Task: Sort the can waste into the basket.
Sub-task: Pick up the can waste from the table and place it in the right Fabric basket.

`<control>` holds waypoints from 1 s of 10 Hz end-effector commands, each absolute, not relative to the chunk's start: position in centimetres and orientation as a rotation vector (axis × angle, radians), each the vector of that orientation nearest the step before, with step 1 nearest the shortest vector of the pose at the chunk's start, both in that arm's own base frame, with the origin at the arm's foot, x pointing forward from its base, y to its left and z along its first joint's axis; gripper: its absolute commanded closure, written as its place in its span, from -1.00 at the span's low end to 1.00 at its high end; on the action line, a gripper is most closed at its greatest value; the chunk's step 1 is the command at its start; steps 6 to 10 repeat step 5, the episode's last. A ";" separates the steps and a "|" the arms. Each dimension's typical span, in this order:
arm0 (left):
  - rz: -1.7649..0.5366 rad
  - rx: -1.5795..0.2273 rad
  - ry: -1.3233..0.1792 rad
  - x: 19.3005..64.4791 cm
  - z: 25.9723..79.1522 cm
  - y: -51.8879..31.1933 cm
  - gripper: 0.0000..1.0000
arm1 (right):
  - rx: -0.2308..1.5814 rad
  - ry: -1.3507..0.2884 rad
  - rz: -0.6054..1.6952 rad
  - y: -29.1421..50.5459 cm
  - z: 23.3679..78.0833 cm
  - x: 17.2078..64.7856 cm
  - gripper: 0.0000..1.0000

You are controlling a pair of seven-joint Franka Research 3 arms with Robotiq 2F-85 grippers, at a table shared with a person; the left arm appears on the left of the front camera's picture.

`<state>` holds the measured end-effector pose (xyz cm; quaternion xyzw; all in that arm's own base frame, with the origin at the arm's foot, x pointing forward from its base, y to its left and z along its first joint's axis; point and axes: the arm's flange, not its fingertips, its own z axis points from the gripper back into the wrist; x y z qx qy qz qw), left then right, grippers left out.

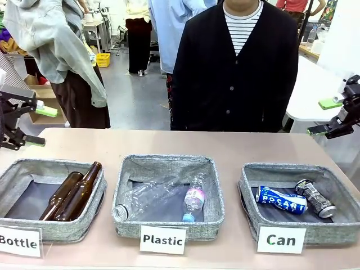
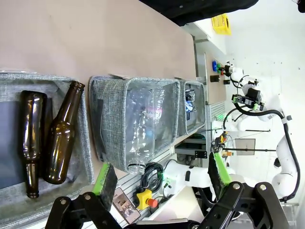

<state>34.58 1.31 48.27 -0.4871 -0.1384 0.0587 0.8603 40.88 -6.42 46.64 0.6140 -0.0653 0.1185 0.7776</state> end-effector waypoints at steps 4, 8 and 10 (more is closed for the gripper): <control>0.132 -1.006 -0.286 34.5 48.4 1.1 -1.00 | 1.312 -0.155 0.270 -6.5 46.5 40.7 -1.00; 0.132 -1.006 -0.286 34.5 48.4 1.1 -1.00 | 1.312 -0.155 0.270 -6.5 46.5 40.7 -1.00; 0.132 -1.006 -0.286 34.5 48.4 1.1 -1.00 | 1.312 -0.155 0.270 -6.5 46.5 40.7 -1.00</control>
